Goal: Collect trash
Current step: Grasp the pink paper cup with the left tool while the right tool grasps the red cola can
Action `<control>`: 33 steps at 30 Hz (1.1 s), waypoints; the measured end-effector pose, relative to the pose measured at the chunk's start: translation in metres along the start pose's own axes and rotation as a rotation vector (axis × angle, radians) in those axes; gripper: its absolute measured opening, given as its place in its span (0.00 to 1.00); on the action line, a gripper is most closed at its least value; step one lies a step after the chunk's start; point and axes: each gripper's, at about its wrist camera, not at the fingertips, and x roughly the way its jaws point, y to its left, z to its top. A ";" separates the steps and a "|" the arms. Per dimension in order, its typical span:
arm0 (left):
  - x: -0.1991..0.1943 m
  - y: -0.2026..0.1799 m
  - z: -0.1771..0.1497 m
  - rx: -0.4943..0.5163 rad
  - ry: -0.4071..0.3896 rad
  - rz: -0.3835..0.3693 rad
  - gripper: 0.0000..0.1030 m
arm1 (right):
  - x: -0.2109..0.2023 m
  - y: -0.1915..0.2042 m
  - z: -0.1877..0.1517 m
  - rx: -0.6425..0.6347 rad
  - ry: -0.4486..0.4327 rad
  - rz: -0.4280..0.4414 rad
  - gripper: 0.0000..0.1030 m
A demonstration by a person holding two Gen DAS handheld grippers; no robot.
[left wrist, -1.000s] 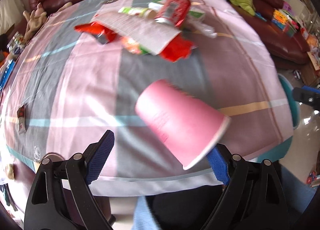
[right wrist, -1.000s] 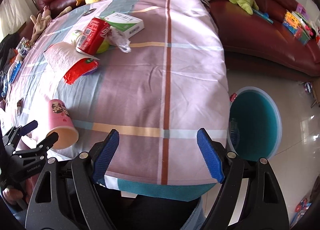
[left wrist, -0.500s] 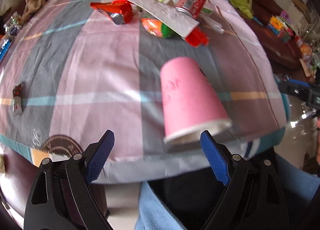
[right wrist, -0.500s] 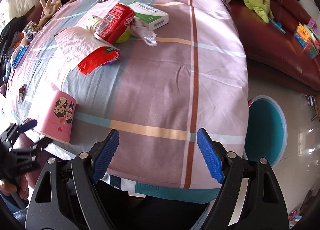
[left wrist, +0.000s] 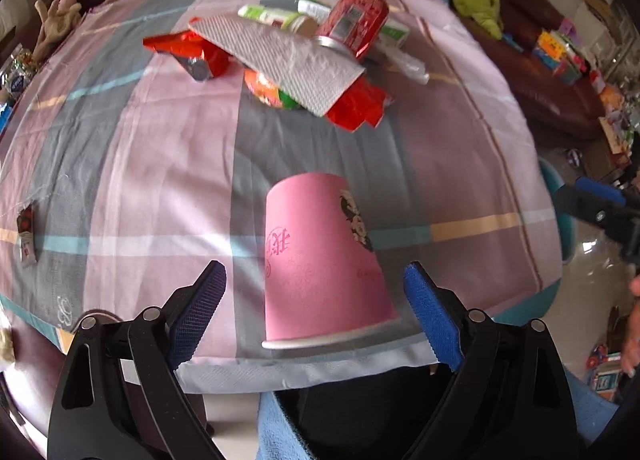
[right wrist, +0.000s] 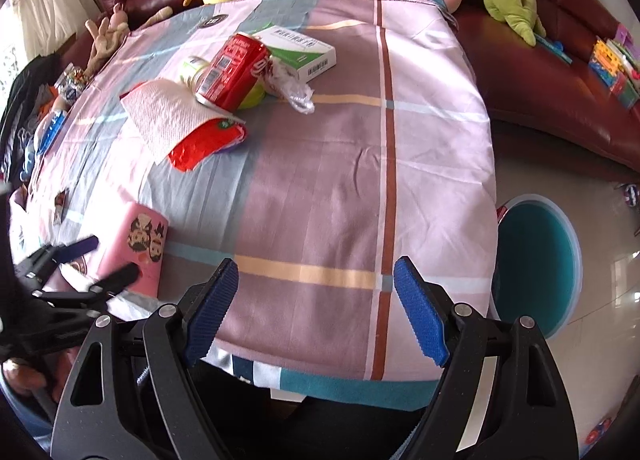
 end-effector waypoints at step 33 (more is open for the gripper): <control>-0.014 0.090 0.123 -0.113 -0.225 -0.057 0.57 | 0.139 0.067 0.188 0.173 0.101 0.251 0.56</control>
